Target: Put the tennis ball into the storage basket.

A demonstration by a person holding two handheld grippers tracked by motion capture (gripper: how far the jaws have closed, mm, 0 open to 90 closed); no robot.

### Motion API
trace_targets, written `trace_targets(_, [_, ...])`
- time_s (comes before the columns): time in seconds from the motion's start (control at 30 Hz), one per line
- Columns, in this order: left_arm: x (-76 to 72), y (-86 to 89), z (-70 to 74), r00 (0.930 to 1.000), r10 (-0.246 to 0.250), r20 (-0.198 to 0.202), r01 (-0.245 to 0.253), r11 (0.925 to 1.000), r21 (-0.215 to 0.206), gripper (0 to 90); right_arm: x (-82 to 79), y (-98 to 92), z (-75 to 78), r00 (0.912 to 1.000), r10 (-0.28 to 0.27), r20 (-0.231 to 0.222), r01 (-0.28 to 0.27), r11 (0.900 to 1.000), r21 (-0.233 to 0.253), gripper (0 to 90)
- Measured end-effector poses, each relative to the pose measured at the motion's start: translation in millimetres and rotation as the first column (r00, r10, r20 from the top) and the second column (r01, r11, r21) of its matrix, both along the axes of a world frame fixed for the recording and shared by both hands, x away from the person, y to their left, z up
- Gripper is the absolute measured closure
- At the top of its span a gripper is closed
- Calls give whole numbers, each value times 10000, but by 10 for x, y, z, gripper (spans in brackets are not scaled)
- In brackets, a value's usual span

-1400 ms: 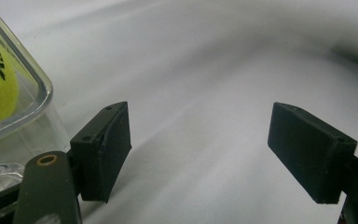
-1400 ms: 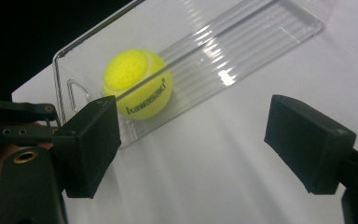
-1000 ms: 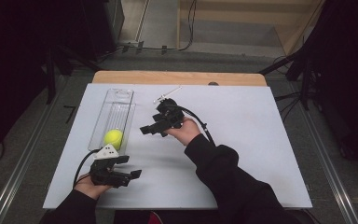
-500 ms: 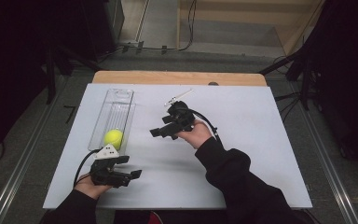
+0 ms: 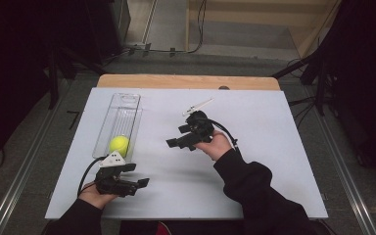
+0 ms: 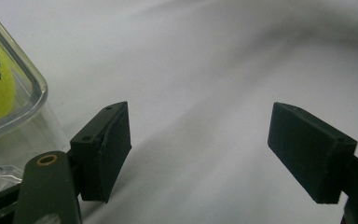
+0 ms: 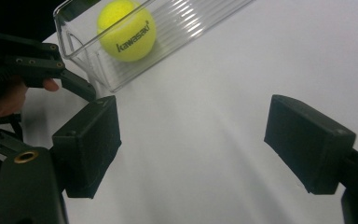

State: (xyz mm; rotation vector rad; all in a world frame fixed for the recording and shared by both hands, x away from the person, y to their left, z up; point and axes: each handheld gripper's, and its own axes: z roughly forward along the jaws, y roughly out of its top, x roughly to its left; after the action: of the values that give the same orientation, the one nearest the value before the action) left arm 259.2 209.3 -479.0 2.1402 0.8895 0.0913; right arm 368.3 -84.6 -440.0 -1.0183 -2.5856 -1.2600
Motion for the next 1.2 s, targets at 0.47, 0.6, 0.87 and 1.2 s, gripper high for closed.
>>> trace_targets(0.47, [4,-12,6,9999,-120,5,120,9999,19,221,-48,-305,-20,9987,-514,21,514,9987,64,163])
trace_targets(0.6, [2,-16,7,9999,-120,22,120,9999,32,220,-79,-385,-14,9978,-653,79,652,9978,78,164])
trace_targets(0.87, [4,-18,11,9999,-139,18,139,9999,30,220,-152,-514,-64,9965,-834,41,834,9965,-85,164])
trace_targets(1.2, [6,-22,11,9999,-126,29,126,9999,-21,221,-257,-648,-111,9949,-1003,49,1003,9949,-112,163])
